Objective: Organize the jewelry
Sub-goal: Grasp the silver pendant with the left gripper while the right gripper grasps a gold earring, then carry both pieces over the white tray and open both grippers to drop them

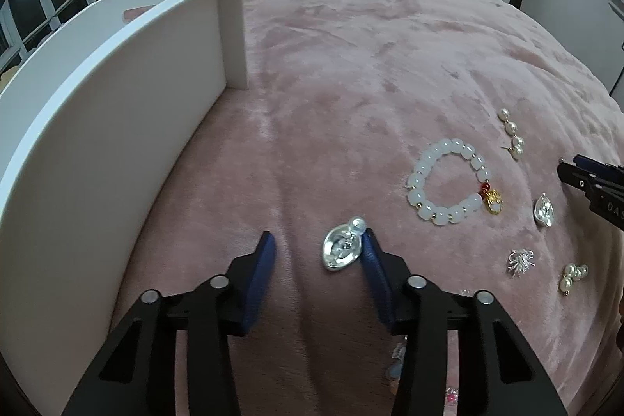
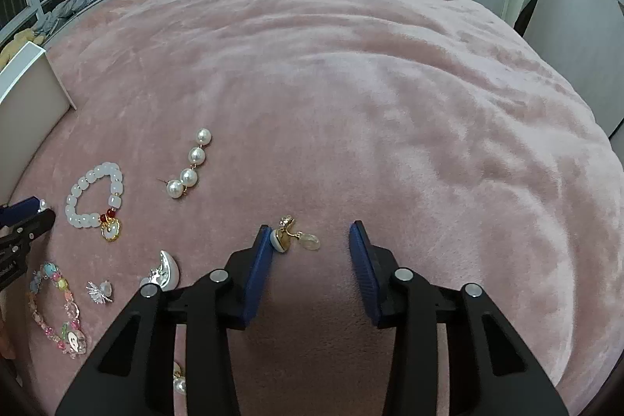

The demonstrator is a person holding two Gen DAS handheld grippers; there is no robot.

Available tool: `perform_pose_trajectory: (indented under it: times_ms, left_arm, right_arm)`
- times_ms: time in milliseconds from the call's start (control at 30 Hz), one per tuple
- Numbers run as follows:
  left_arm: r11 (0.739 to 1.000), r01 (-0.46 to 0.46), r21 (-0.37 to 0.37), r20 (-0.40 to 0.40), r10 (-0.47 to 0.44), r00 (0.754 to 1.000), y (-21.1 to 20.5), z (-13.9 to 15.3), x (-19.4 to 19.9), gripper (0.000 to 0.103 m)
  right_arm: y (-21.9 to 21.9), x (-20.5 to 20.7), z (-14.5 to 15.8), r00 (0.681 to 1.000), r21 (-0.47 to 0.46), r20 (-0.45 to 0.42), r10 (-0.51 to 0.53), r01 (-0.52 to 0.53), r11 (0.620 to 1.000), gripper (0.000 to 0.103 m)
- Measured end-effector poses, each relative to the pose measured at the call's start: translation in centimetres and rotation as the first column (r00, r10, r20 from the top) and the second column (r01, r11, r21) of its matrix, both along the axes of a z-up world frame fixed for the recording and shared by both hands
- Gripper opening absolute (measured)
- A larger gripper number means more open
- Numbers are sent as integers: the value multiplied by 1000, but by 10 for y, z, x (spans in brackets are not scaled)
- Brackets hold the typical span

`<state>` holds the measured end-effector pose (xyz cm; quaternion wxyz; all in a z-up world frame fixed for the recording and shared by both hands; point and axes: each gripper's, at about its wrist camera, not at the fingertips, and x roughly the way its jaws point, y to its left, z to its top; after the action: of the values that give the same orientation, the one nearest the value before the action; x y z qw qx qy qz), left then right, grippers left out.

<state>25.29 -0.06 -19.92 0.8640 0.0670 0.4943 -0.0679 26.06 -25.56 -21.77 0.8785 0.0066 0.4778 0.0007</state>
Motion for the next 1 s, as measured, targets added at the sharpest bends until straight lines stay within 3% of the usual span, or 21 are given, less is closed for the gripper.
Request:
perform_pose_trajectory:
  times_ms: [133, 300, 667, 1000]
  left_arm:
    - [1000, -4, -22, -7, 4, 1000, -2, 0, 0, 36]
    - [999, -20, -46, -12, 20, 1000, 4, 3, -3, 25]
    - [997, -17, -80, 16, 18, 1000, 14, 20, -17, 25]
    - [994, -14, -106, 94, 24, 995, 32, 67, -47, 25]
  right_arm:
    - [-1, 0, 1, 1000, 38, -4, 10, -10, 999, 22]
    - [-6, -2, 4, 1000, 100, -1, 10, -10, 995, 22]
    - [3, -15, 29, 997, 111, 47, 54, -59, 992, 21]
    - [30, -32, 78, 984, 87, 135, 119, -131, 988, 21]
